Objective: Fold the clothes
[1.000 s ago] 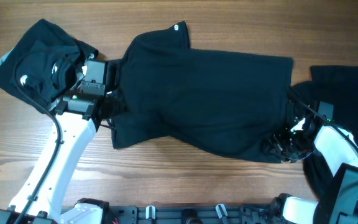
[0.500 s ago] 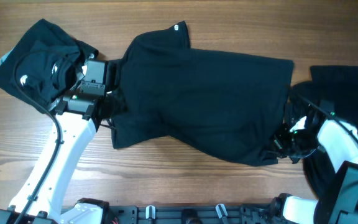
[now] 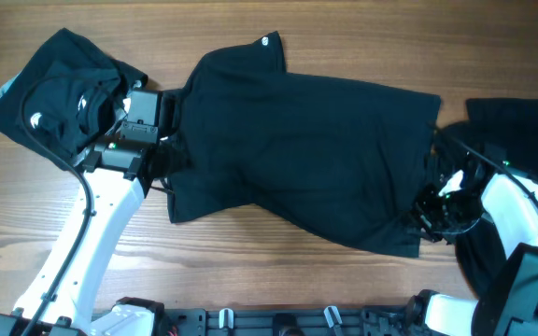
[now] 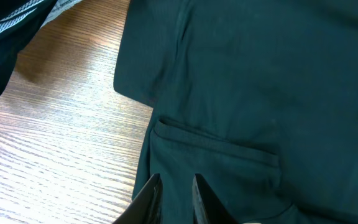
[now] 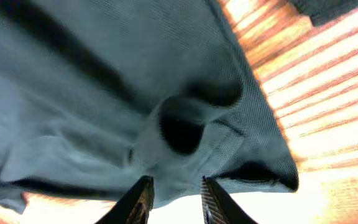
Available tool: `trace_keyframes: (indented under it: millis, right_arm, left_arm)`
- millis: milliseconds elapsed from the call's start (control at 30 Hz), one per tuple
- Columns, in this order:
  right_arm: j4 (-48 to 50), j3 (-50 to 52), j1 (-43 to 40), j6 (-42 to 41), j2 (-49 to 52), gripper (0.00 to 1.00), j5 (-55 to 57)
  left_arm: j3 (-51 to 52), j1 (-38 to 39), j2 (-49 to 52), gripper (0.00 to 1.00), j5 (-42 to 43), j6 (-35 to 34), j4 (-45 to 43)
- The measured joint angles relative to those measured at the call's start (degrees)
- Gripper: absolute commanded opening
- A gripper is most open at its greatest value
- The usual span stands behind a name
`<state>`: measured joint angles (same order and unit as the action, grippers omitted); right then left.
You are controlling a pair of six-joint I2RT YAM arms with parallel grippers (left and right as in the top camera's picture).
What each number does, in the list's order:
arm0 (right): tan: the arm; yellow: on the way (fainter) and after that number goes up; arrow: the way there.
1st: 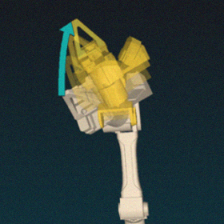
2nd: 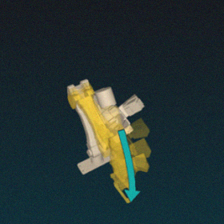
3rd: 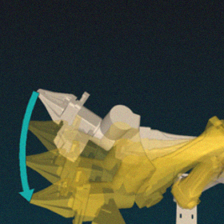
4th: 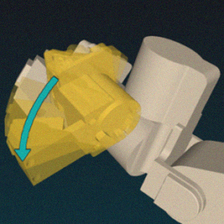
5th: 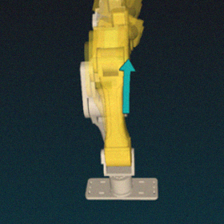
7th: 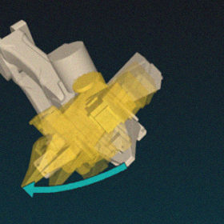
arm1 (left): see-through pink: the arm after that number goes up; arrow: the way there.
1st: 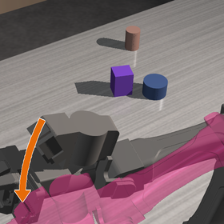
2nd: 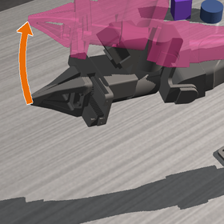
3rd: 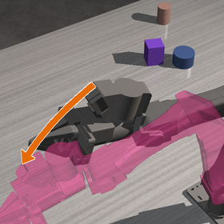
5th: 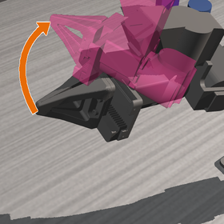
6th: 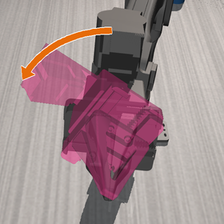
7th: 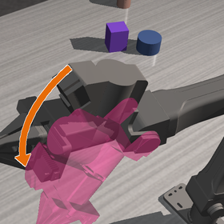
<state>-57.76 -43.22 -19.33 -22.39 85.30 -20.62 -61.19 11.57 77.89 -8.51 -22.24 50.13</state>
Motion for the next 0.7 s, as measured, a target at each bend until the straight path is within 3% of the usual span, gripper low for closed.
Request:
trace_keyframes:
  millis: [267, 500, 600, 700]
  right_arm:
    - [0.1, 3.9, 0.0, -5.9, 0.0, 0.29, 4.0]
    - [8.0, 6.5, 0.0, -6.7, 0.0, 0.28, 3.9]
    - [9.9, 6.7, 0.0, -5.7, 0.0, 0.08, 2.5]
    - [7.8, 6.6, 0.0, -4.8, 0.0, 0.04, 1.9]
  left_arm:
    - [0.0, 0.0, 0.0, 0.19, 0.0, 0.0, 0.0]
    - [0.0, 0.0, 0.0, 0.2, 0.0, 0.0, -0.3]
    - [0.0, 0.0, 0.0, 0.2, 0.0, 0.0, -0.2]
    - [0.0, 0.0, 0.0, 0.2, 0.0, 0.0, -0.2]
